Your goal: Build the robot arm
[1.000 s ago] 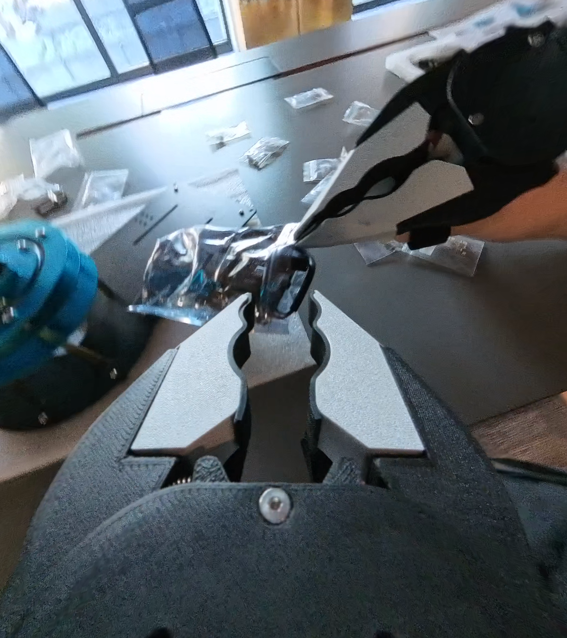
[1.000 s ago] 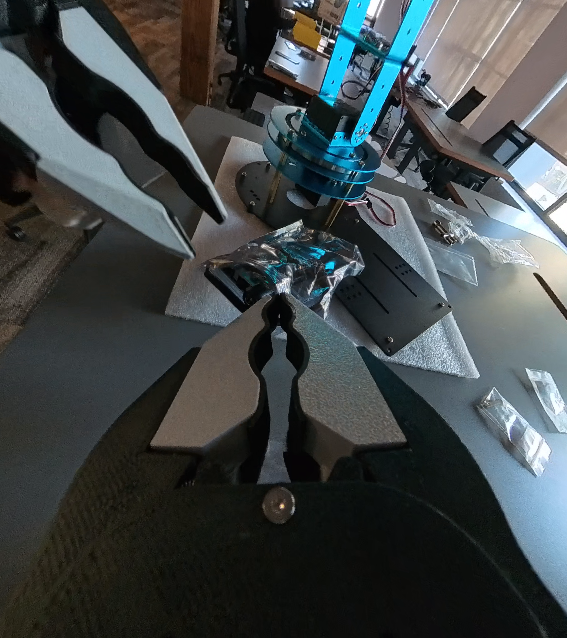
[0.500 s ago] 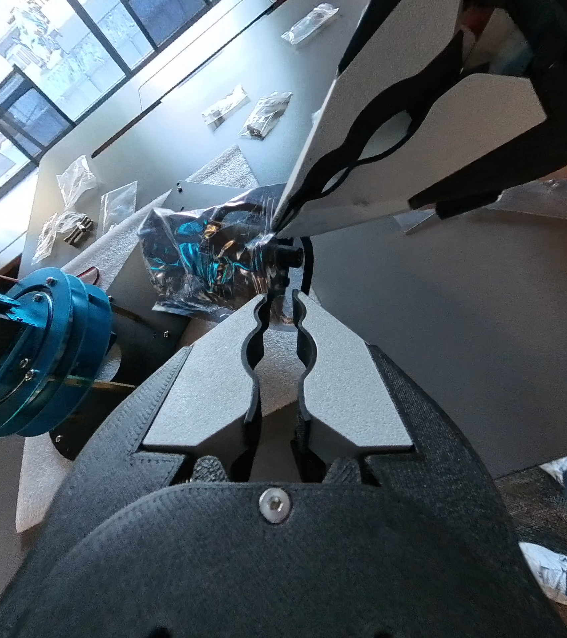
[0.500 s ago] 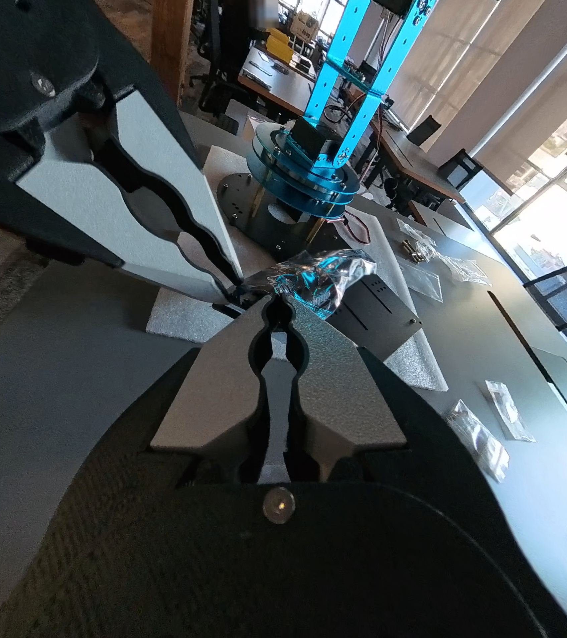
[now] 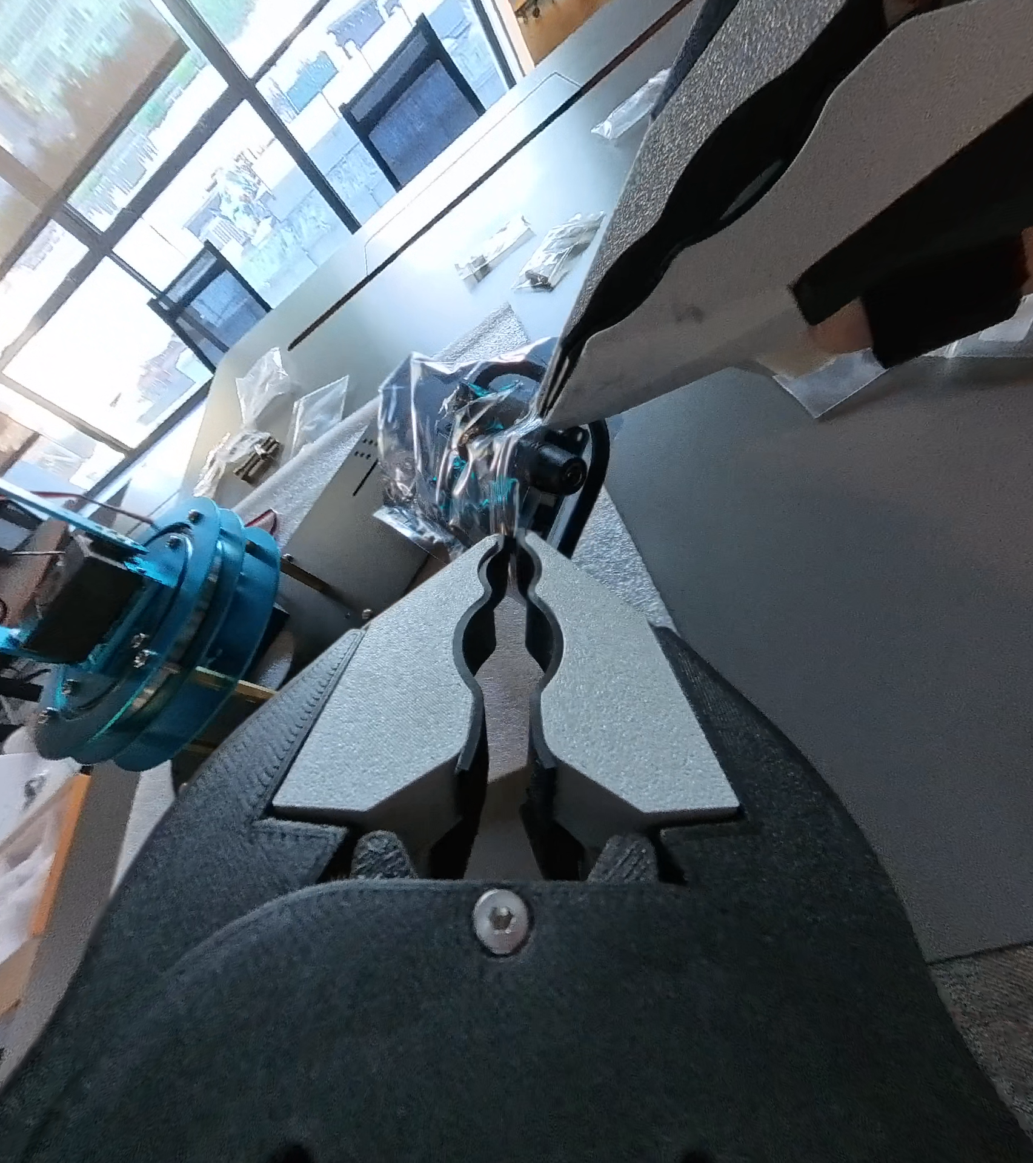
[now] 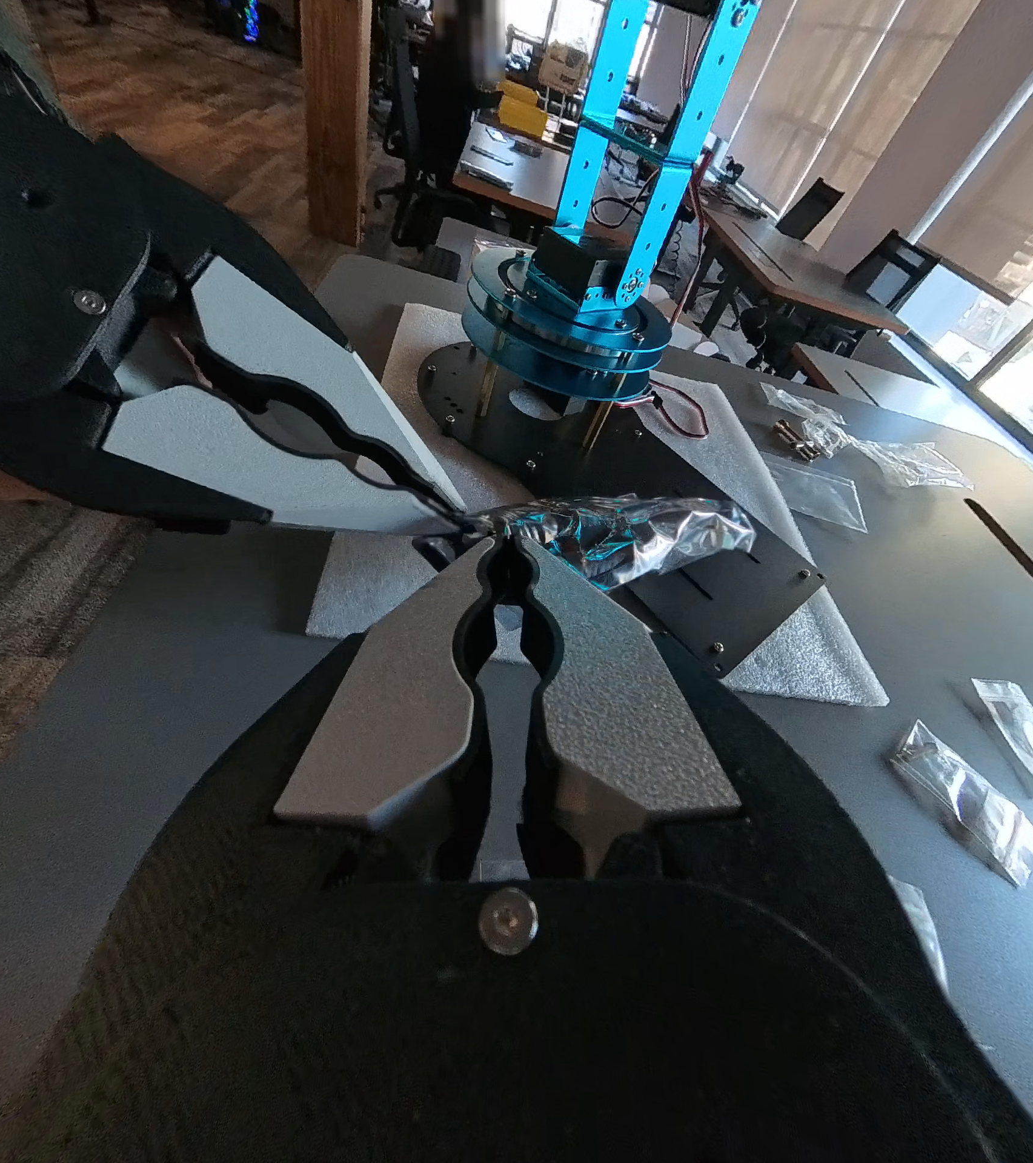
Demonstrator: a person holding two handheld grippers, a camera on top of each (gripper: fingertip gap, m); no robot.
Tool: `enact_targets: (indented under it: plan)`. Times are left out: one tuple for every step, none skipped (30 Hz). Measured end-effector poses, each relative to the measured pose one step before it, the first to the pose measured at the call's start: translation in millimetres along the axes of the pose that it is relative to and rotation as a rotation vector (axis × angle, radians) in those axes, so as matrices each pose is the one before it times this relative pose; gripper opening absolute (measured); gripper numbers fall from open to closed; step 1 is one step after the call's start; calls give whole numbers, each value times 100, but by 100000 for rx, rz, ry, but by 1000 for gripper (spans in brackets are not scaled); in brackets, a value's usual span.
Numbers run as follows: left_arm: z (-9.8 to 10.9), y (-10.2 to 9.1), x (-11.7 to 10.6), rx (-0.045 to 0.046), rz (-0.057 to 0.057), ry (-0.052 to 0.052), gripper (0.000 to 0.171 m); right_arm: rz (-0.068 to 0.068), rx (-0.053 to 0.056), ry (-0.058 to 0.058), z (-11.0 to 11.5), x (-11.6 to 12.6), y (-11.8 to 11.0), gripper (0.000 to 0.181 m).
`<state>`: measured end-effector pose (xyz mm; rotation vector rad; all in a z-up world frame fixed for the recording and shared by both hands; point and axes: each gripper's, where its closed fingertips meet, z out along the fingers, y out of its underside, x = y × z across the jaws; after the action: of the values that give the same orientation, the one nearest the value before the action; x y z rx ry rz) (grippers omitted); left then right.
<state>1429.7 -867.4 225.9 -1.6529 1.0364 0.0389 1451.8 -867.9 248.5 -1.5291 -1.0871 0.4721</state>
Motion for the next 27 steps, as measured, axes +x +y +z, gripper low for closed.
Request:
enact_targets:
  plan:
    - [-12,-62,-192,20,995,-864,0,400,-96,-149,19,-8,39,0]
    - [-10,-86,-161,105,352,-180,0,489,149,-162,-3,20,37,0]
    - [-10,-66,-71,-33,-522,900,0,159,204,-142,-21,37,22,0]
    - [0,-38,-33,-386,-1408,1547,0,-266,274,-394,10,14,11,0]
    - [7,13,-8,-657,-1907,1860,0,-320,33,-414,44,-12,108,0]
    - [19,26,33,-645,-1759,2163,0,-193,475,-52,21,37,86,0]
    - [16,40,-20,-572,-1591,1772,0,-1038,858,-830,-21,-98,-4,0]
    - [-15,-15,-82,-200,-1308,1142,0,-3086,649,-2371,-133,-307,-40,0]
    - [-43,-38,-114,-83,-992,790,0,-4300,1137,-2341,-317,-384,-124,1]
    - [-54,-45,-150,-151,-622,311,0,-2939,156,1582,-519,133,-25,6]
    - [-44,-76,-170,-37,-201,30,0,-2538,784,1777,-657,158,-154,13]
    - [-34,-74,-136,-99,-8,39,0,-3510,2131,-49,-674,-107,-362,14]
    - [-18,-99,-99,-7,-124,156,0,-4584,1344,-1216,-523,-268,-286,13]
    - [9,-79,-37,-62,-264,398,0,-5318,-1242,-272,-340,-205,61,13]
    - [32,-73,46,-102,-286,670,0,-6688,-2305,395,-129,-234,200,11]
    - [27,-69,88,-46,-208,760,0,-6922,-2263,439,86,-336,145,7]
    - [26,-73,74,9,-44,577,0,-6096,-2890,1819,295,-198,224,4]
    - [28,-52,57,-171,139,431,0,-4957,-3449,2527,406,-95,358,2]
    - [35,-69,28,-123,304,172,0,-4618,-3418,3064,409,39,422,1]
    - [16,-68,-2,-42,345,-33,0,-3677,-3038,3713,337,232,393,0]
    - [8,-65,9,-39,115,97,0,-2175,-1631,184,251,-163,209,0]
    - [6,-76,14,0,-102,261,0,1228,-919,-1265,190,-256,137,0]
    - [16,-61,4,-82,-170,352,0,3633,321,655,89,116,-23,0]
    - [-6,-56,-24,-64,-309,361,0,3317,1252,-85,0,107,-188,0]
    - [-9,-84,1,93,-632,565,0,2677,534,2270,-82,499,-122,0]
    - [1,-101,43,184,-814,942,0,1389,1277,3066,-136,631,-241,0]
    - [-13,-109,37,191,-985,995,0,1163,1752,1446,-89,371,-285,0]
